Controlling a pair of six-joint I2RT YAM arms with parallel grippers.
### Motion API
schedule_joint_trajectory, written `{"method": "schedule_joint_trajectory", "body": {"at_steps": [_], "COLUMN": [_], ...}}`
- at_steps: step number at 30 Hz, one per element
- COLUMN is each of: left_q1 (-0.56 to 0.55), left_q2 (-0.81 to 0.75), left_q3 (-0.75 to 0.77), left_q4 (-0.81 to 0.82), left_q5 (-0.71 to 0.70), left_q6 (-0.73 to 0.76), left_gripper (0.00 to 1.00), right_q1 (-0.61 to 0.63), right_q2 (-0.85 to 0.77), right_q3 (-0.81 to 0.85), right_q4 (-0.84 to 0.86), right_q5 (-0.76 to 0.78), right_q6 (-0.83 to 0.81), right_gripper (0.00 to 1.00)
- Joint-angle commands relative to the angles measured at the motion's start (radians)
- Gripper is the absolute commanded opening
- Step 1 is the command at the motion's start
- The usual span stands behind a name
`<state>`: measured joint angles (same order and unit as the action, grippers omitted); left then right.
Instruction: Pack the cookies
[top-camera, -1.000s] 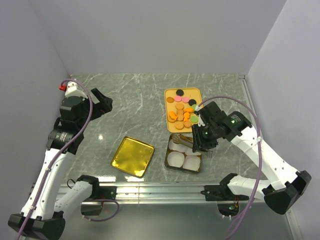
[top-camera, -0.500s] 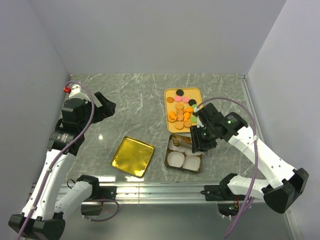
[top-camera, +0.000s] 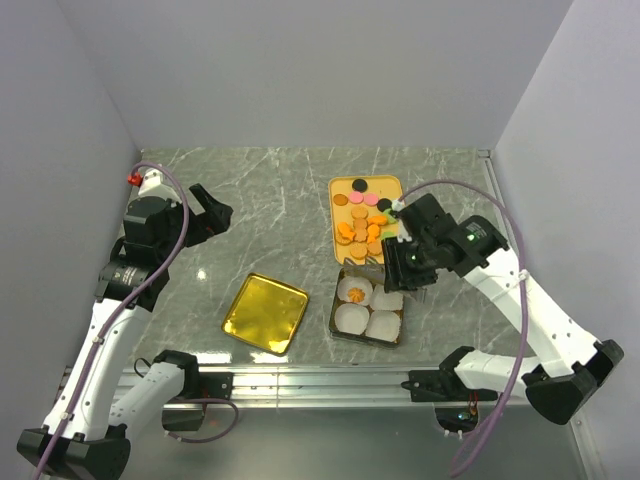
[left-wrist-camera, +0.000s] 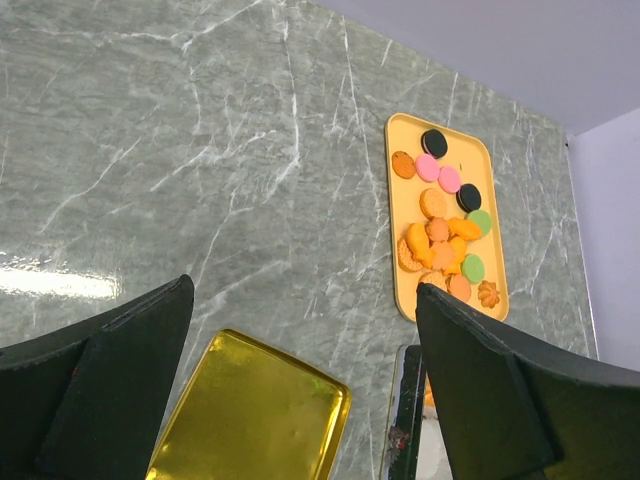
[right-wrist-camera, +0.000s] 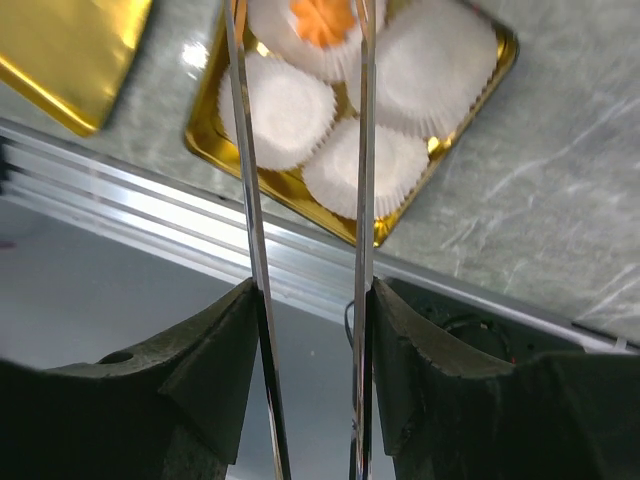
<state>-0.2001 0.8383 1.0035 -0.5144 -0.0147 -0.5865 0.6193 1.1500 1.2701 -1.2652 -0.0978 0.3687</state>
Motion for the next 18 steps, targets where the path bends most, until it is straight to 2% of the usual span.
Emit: {"method": "schedule_joint_trajectory", "body": {"at_steps": [1, 5, 11, 18], "left_q1": [-0.001, -0.002, -0.002, -0.001], "left_q2": [-0.004, 0.018, 0.030, 0.002], "left_q3": [0.032, 0.082, 0.136, 0.087], "left_q4": [0.004, -0.045, -0.073, -0.039], "left_q5": [0.018, -0.069, -0.073, -0.076], "left_q6": [0.020, 0.039, 0.073, 0.088], "left_gripper": [0.99, 0.99, 0.99, 0.99], "right_q1": [0.005, 0.005, 0.007, 0.005], "right_q2": [-0.006, 0.014, 0.105, 0.331], "right_q3": [0.135, 0.210, 0.242, 0.411], "right_q4": [-0.013, -0.017, 0.009, -0.006], "right_q5": [0.013, 0.035, 0.096, 0.213], "right_q6": [0.007, 0.018, 0.001, -0.031], "right_gripper": [0.53, 0.53, 0.53, 0.53]}}
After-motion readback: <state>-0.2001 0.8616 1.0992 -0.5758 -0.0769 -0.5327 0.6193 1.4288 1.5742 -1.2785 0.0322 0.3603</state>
